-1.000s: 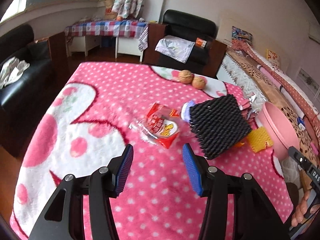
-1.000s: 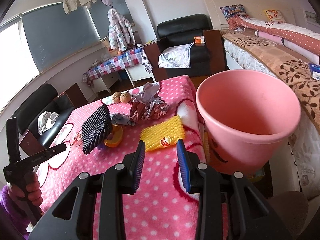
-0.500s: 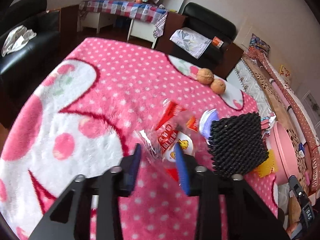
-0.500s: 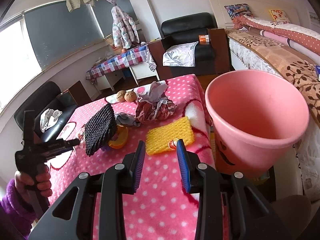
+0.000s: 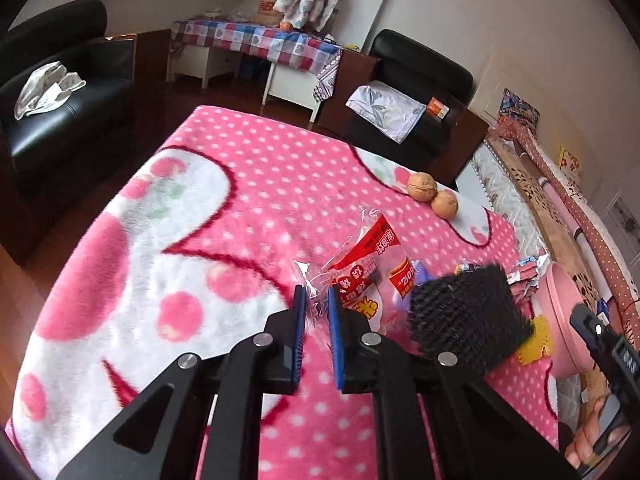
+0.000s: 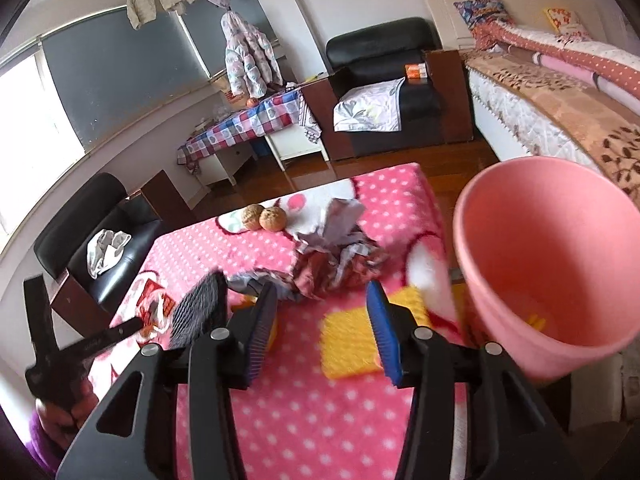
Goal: Collect trash
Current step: 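Grasp the red snack packet with the left tool, then lower the right tool onto the crumpled foil wrapper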
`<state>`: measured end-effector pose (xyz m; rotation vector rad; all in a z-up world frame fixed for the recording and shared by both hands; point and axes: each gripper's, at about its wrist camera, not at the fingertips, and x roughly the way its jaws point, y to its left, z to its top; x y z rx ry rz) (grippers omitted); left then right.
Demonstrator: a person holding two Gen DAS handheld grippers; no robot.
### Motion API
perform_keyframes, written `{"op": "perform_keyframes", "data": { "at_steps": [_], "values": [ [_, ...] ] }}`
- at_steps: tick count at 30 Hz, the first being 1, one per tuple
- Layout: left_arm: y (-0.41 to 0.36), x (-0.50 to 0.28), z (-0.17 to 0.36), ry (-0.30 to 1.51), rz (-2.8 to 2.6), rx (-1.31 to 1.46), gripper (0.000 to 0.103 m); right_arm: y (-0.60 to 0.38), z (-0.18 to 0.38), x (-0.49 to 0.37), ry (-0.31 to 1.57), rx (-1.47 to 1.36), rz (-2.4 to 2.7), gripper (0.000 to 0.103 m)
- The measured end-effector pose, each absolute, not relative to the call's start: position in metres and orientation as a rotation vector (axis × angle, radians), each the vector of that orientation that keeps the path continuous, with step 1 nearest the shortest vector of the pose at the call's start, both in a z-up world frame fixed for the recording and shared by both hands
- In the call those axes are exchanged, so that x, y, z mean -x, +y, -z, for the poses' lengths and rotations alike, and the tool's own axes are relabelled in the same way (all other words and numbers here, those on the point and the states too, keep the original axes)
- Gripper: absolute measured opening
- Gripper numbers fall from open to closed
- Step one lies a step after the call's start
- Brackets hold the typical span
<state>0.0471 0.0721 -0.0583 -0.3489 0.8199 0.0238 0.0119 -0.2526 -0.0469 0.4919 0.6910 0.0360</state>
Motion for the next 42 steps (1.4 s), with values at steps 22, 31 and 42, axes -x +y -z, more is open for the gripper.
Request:
{"op": "perform_keyframes", "data": {
  "at_steps": [22, 31, 42],
  "values": [
    [0.098, -0.037, 0.058, 0.793, 0.028, 0.411, 0.01, -0.234, 0.08, -0.088, 0.801, -0.569, 0.131, 0.028],
    [0.095, -0.029, 0.05, 0.768, 0.041, 0.415, 0.01, -0.242, 0.064, -0.056, 0.747, -0.583, 0.077, 0.02],
    [0.075, -0.008, 0.027, 0.727, 0.07, 0.378, 0.01, -0.229, 0.032, 0.003, 0.718, -0.512, -0.125, 0.02]
  ]
}}
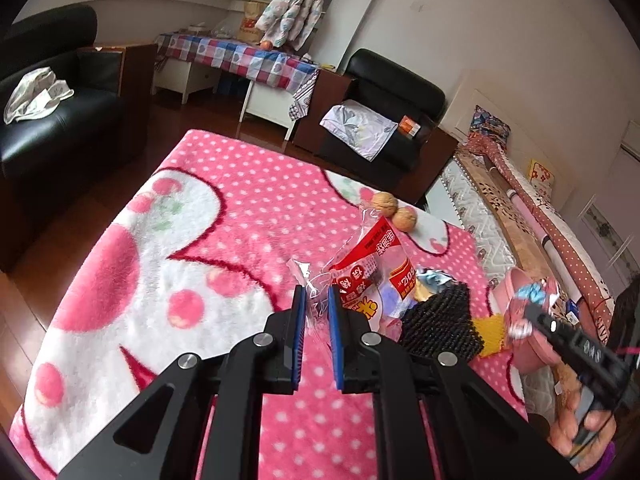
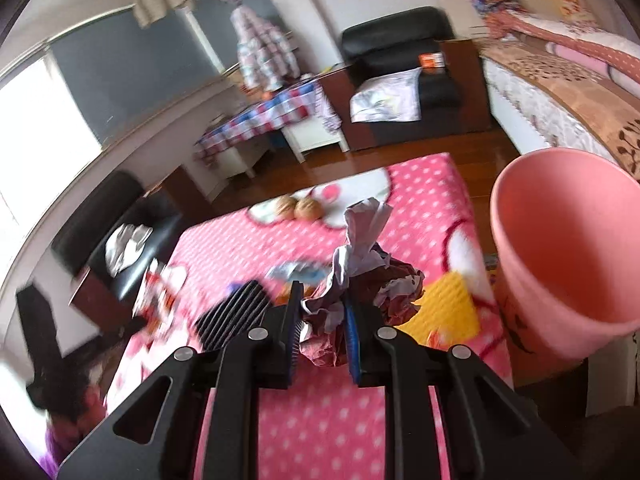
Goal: Collect trash
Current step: 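Lower the right tool onto the crumpled foil wrapper, then close the right tool on the crumpled foil wrapper and lift it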
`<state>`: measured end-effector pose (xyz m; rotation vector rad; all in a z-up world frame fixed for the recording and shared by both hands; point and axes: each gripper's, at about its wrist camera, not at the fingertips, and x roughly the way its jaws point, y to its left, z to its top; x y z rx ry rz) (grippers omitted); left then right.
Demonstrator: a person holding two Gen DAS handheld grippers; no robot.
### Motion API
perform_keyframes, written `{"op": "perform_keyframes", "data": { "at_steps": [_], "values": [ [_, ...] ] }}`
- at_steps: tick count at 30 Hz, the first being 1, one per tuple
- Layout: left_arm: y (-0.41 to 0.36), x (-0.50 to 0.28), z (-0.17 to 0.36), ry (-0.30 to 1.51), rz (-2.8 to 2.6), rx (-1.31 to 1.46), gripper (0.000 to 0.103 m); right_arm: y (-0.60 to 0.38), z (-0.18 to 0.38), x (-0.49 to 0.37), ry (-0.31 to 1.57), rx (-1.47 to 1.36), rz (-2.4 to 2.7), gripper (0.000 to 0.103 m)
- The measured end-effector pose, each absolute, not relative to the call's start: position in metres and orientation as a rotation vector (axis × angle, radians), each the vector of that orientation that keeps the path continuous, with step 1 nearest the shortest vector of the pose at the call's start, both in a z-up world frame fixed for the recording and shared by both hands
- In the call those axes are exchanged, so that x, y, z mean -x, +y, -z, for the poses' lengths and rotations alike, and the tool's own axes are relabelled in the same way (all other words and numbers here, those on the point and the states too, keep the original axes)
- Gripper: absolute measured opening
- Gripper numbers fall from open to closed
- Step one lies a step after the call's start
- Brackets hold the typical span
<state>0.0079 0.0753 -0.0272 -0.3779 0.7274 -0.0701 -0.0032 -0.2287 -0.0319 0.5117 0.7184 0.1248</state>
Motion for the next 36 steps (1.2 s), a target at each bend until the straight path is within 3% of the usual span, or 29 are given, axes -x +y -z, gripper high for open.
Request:
{"op": "perform_keyframes", "data": {
  "at_steps": [12, 36],
  "values": [
    [0.055, 0.014, 0.007, 0.698, 0.09, 0.348, 0.01, -0.189, 0.057, 0.05, 0.864, -0.338, -0.257, 0.02],
    [0.047, 0.041, -0.021, 0.654, 0.082, 0.327, 0.01, -0.214, 0.068, 0.094, 0.928, -0.358, -0.24, 0.02]
  ]
}}
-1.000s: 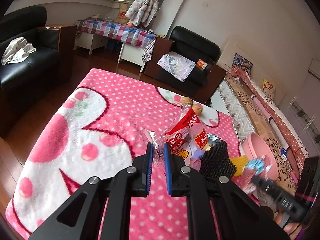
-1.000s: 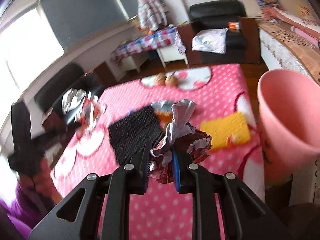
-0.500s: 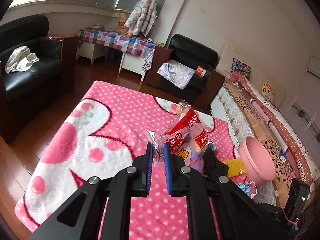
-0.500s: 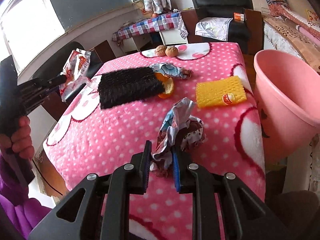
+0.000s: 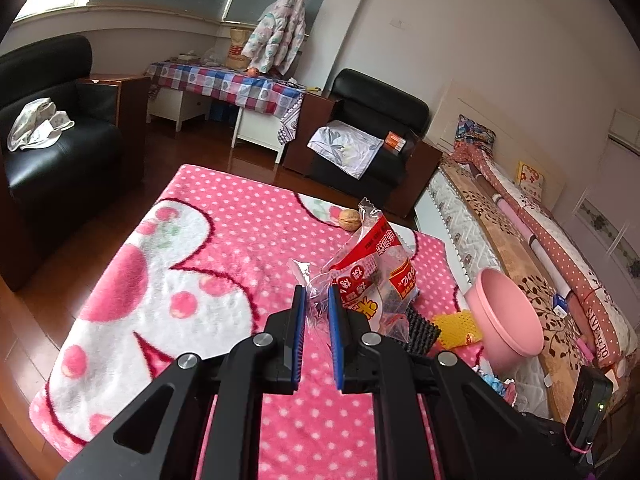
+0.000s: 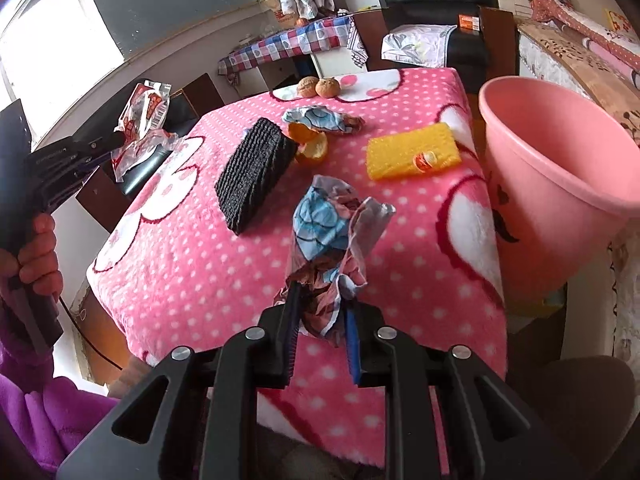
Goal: Collect trash
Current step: 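Close the right tool on the crumpled foil wrapper and lift it, then carry the packet and foil wrapper over the pink bucket and open both tools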
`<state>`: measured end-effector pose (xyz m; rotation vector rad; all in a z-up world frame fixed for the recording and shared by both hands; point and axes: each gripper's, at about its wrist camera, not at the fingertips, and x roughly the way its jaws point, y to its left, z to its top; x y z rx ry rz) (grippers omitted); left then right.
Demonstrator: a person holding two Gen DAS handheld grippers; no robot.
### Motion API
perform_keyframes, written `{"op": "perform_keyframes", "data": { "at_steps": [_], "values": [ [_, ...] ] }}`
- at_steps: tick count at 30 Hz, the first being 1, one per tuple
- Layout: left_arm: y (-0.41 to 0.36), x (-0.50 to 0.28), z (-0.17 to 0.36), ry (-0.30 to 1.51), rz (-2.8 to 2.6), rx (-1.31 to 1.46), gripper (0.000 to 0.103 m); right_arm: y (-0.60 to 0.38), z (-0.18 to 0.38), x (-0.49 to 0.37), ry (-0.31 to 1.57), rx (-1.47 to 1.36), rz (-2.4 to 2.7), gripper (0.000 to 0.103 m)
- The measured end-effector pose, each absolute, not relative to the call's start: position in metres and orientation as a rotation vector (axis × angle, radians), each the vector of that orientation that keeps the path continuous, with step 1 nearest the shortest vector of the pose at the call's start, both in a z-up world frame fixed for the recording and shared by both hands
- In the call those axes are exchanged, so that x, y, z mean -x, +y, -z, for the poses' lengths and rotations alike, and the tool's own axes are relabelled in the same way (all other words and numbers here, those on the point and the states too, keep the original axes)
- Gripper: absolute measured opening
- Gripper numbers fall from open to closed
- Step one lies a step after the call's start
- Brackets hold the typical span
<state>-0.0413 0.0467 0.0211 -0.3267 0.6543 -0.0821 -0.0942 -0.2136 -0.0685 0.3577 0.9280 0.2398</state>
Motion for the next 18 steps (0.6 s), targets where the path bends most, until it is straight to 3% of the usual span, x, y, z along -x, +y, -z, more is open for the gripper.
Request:
{"op": "perform_keyframes", "data": {
  "at_steps": [18],
  "values": [
    [-0.022, 0.01, -0.023, 0.687, 0.204, 0.258, 0.01, -0.264, 0.029, 0.105, 0.685, -0.359, -0.126, 0.017]
  ]
}}
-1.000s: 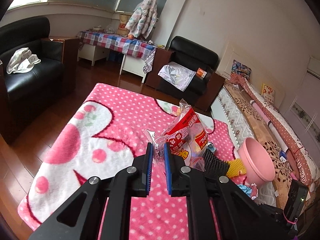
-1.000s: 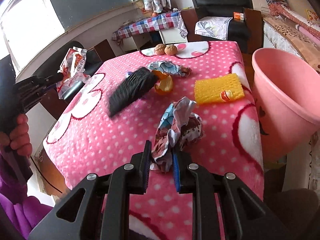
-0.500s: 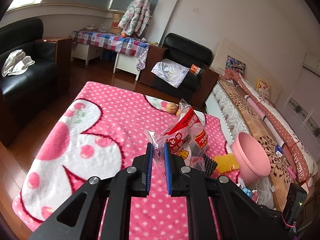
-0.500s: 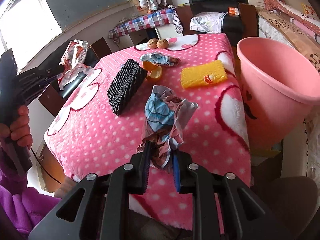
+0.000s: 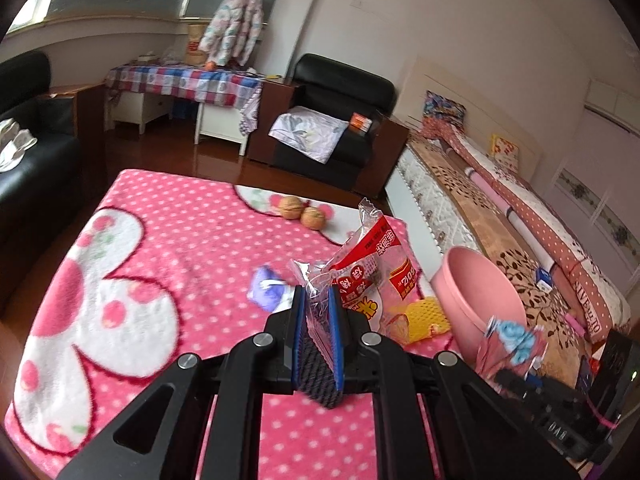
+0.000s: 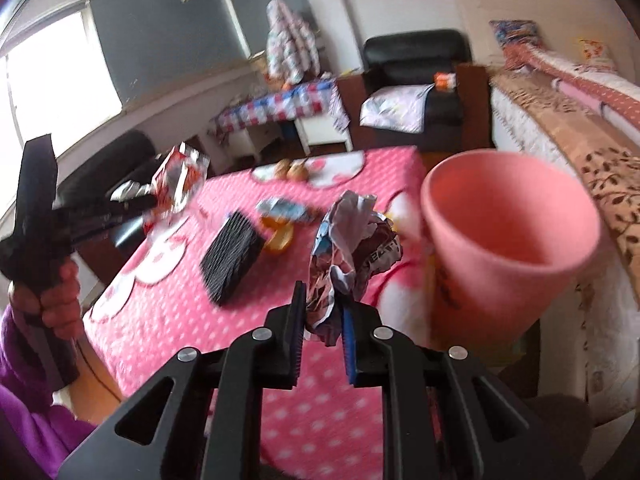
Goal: Collect trash
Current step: 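Carry the packet and foil wrapper over the pink bucket and open both tools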
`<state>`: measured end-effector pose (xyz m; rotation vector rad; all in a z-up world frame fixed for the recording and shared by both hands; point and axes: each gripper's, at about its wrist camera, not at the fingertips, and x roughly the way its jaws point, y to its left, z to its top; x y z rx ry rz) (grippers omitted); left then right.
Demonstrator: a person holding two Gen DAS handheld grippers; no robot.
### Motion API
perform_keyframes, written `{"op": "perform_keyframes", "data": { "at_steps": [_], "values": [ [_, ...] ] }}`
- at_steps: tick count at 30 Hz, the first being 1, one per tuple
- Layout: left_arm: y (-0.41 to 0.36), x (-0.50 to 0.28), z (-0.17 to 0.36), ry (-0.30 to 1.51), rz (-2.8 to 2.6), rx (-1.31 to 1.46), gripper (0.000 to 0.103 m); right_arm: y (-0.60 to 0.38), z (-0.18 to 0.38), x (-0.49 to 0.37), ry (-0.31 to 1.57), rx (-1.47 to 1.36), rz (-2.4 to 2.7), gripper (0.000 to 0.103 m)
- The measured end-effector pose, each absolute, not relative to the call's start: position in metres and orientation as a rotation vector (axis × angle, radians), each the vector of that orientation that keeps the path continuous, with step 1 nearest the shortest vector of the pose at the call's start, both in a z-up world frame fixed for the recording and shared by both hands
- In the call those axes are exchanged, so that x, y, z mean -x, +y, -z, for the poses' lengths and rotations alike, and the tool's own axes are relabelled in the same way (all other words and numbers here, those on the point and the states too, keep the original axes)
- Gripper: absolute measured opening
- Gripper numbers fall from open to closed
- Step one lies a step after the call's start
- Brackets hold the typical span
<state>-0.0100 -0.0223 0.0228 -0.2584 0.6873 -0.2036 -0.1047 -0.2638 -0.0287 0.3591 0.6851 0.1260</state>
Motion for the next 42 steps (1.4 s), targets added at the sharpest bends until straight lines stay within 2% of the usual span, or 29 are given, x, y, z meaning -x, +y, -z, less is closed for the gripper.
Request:
{"op": "perform_keyframes", "data": {
  "at_steps": [13, 24, 33, 42],
  "values": [
    [-0.13, -0.035, -0.029, 0.702, 0.363, 0.167, 0.01, -0.352, 0.027, 0.096, 0.583, -0.453, 0.102, 0.017],
    [-0.222, -0.066, -0.019, 0.728, 0.468, 0.077, 0.01, -0.397, 0.047, 0.086, 0.586, -0.514, 0.184, 0.017],
    [-0.27, -0.085, 0.006, 0.785, 0.504, 0.021, 0.011, -0.42, 0.063, 0.079, 0.612, -0.537, 0.219, 0.017],
    [-0.283, -0.093, 0.029, 0.838, 0.511, -0.001, 0.012, -0.432, 0.08, 0.073, 0.639, -0.564, 0.228, 0.017]
  ]
}}
